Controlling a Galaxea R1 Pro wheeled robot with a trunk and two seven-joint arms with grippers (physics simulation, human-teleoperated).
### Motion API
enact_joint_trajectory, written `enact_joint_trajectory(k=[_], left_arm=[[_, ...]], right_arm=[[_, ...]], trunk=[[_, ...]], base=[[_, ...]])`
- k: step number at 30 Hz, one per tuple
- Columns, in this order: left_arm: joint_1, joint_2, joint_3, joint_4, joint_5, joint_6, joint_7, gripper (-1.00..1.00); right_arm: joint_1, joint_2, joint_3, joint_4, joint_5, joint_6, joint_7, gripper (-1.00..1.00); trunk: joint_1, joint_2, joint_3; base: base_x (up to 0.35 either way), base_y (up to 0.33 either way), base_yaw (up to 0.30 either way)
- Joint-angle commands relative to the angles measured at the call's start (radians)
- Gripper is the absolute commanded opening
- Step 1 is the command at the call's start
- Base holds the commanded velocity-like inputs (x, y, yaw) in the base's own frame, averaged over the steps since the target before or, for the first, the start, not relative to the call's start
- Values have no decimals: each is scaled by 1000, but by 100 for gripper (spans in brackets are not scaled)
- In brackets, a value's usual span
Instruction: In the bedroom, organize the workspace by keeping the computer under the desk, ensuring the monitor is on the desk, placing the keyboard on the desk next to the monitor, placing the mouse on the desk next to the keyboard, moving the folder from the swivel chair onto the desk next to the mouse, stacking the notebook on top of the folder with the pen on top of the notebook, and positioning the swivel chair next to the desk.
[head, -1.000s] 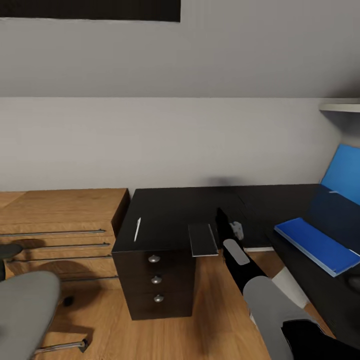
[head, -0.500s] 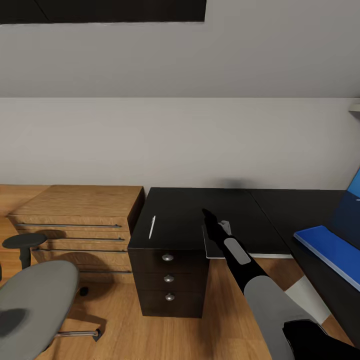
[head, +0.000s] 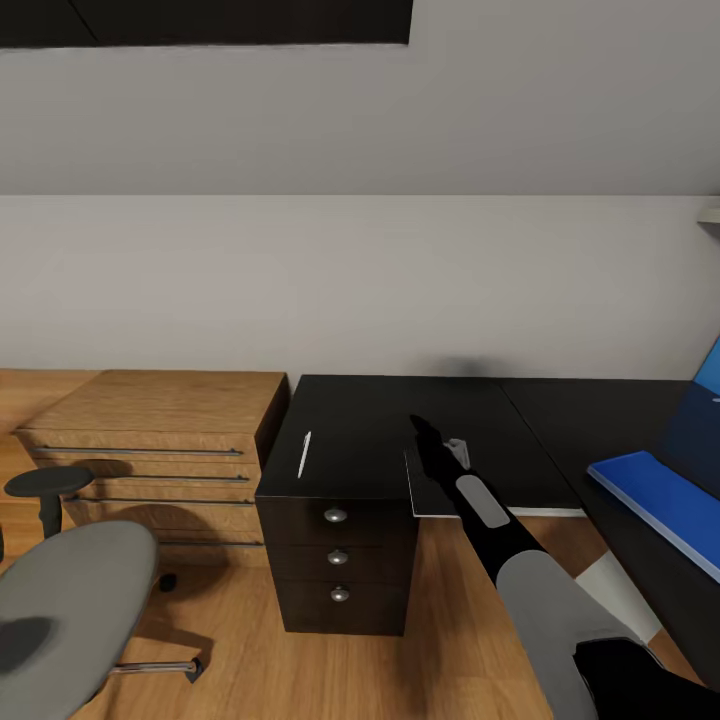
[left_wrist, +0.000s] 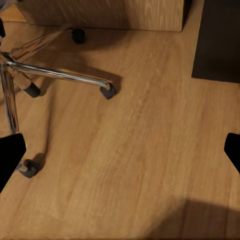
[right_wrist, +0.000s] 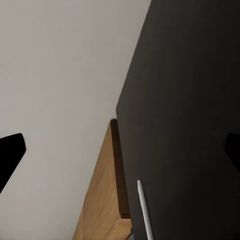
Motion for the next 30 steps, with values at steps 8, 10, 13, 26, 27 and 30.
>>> enact_joint_trajectory(k=[8, 10, 13, 26, 27, 30], left_arm=[[0, 0, -8, 2, 0, 45, 55, 100], [0, 0, -8, 2, 0, 56, 66, 100], [0, 0, -8, 2, 0, 72, 83, 100], [0, 2, -6, 2, 2, 312, 89, 100], [0, 2, -6, 2, 2, 312, 89, 100], [0, 2, -5, 2, 2, 312, 90, 100]], right_arm=[[-1, -5, 1, 1, -8, 1, 33, 100], [-1, -5, 1, 1, -8, 2, 34, 100], [-1, -6, 1, 1, -8, 2, 35, 100], [-1, -6, 1, -1, -8, 6, 80, 100], [-1, -6, 1, -1, -8, 8, 83, 100], [-1, -5, 1, -1, -8, 8, 85, 100]], trunk=[[0, 0, -1], [0, 0, -1], [0, 0, -1], [0, 0, -1], [0, 0, -1], [0, 0, -1]], base=[[0, 0, 0], [-12, 0, 0], [-130, 0, 0], [-240, 0, 0], [-125, 0, 0], [-77, 0, 0]])
